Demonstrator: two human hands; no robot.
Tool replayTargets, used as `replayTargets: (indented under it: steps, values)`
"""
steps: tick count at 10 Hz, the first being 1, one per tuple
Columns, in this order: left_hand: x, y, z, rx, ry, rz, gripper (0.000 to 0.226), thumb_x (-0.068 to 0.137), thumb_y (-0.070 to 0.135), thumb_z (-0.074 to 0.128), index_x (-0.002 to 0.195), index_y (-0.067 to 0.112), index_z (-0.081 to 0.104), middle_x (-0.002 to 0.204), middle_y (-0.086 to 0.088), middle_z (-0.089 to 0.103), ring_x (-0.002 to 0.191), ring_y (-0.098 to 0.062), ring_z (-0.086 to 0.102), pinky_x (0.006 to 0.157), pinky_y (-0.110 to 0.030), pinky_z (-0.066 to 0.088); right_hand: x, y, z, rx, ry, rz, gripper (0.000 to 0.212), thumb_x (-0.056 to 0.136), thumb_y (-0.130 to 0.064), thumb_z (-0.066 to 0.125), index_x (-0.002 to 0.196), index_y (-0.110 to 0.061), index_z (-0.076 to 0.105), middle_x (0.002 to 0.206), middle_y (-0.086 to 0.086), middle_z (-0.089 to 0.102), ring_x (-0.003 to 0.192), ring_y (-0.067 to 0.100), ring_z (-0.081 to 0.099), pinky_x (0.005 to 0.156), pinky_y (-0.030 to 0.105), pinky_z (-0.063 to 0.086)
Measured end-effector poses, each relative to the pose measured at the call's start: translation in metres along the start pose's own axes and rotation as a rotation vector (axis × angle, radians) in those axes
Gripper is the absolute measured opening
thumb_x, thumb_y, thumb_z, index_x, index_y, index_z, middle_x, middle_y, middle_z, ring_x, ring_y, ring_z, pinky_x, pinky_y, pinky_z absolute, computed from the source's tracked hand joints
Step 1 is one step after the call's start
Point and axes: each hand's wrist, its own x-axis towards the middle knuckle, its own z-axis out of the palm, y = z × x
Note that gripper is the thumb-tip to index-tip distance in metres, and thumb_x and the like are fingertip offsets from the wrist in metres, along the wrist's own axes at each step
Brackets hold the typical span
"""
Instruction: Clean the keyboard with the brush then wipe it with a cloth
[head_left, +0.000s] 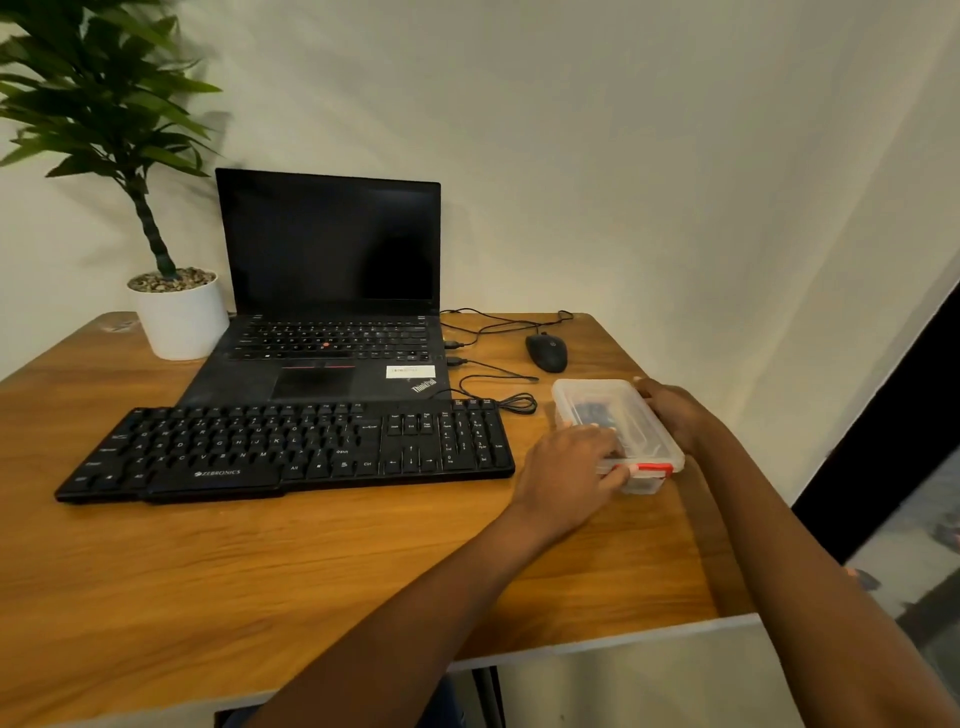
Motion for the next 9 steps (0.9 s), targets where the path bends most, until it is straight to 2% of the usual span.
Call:
replayTargets:
  steps: [1,2,3,4,5,6,7,8,9]
  values:
    - [0.000,0.001,-0.003,0.004,-0.043,-0.009,0.031,0.093,0.037,0.053,0.114,0.016,0.064,0.127,-0.001,0.060,0.117,-0.017,0.053,0.092,-0.032,0.043,0.007,-0.007,0.001,0.065,-0.064,0.079,0.035,0.086,-0.036,0.059,0.109,-0.009,0.056,0.099,0.015,0.063,0.085,0.030,0.064,0.081,0.044,0.054]
    - [0.001,0.000,-0.003,0.004,-0.046,-0.009,0.032,0.093,0.039,0.052,0.114,0.017,0.063,0.128,0.000,0.060,0.117,-0.017,0.053,0.091,-0.033,0.044,0.014,-0.011,0.003,0.298,-0.045,0.076,0.024,0.077,-0.011,0.061,0.101,-0.012,0.057,0.090,0.014,0.059,0.078,0.029,0.061,0.074,0.042,0.056]
    - [0.000,0.000,-0.001,0.008,-0.040,-0.014,0.032,0.093,0.039,0.052,0.113,0.017,0.063,0.127,0.000,0.060,0.116,-0.017,0.054,0.091,-0.034,0.045,0.012,-0.013,0.008,0.366,-0.040,0.005,0.024,0.079,0.003,0.051,0.096,-0.011,0.061,0.092,0.013,0.058,0.081,0.028,0.059,0.072,0.039,0.056]
    - [0.000,0.000,0.000,0.012,-0.022,-0.012,0.031,0.093,0.039,0.052,0.111,0.017,0.064,0.125,-0.001,0.061,0.114,-0.017,0.055,0.089,-0.034,0.046,0.012,-0.016,0.012,0.240,-0.082,-0.028,0.020,0.083,-0.007,0.056,0.101,-0.008,0.066,0.094,0.014,0.064,0.084,0.030,0.063,0.071,0.038,0.056]
    - [0.000,0.000,0.000,0.023,-0.021,-0.013,0.031,0.094,0.040,0.050,0.108,0.017,0.064,0.123,-0.002,0.062,0.113,-0.017,0.055,0.087,-0.036,0.047,0.014,-0.019,0.015,0.127,-0.113,-0.076,0.011,0.086,-0.014,0.055,0.086,-0.007,0.063,0.082,0.011,0.062,0.073,0.023,0.061,0.060,0.028,0.056]
    - [-0.001,0.001,0.001,0.027,-0.015,-0.021,0.031,0.094,0.041,0.050,0.109,0.017,0.063,0.125,-0.002,0.061,0.114,-0.018,0.054,0.087,-0.037,0.046,0.021,-0.017,0.015,0.148,-0.181,-0.155,0.043,0.097,-0.008,0.034,0.067,-0.010,0.065,0.063,0.003,0.064,0.060,0.016,0.059,0.052,0.022,0.055]
    - [-0.002,0.004,-0.001,0.022,-0.043,-0.049,0.033,0.095,0.040,0.049,0.113,0.016,0.062,0.129,-0.001,0.058,0.118,-0.018,0.052,0.089,-0.035,0.045,0.018,-0.018,0.017,0.011,-0.156,-0.206,0.043,0.096,-0.010,0.036,0.063,-0.008,0.063,0.061,0.004,0.064,0.057,0.017,0.059,0.049,0.022,0.053]
    - [-0.002,0.004,-0.006,-0.012,-0.101,-0.055,0.034,0.096,0.037,0.048,0.119,0.015,0.060,0.136,-0.002,0.053,0.126,-0.019,0.045,0.095,-0.038,0.042,0.026,-0.016,0.018,-0.229,-0.019,-0.328,0.025,0.092,-0.011,0.042,0.082,-0.007,0.064,0.091,0.014,0.062,0.082,0.028,0.060,0.073,0.035,0.055]
    - [-0.004,0.006,-0.025,-0.093,-0.178,-0.070,0.038,0.098,0.034,0.045,0.131,0.018,0.052,0.145,-0.004,0.042,0.137,-0.021,0.030,0.107,-0.044,0.030,0.025,-0.022,0.031,-0.515,0.156,-0.380,0.024,0.092,-0.018,0.044,0.105,-0.014,0.063,0.115,0.009,0.061,0.110,0.033,0.054,0.100,0.050,0.038]
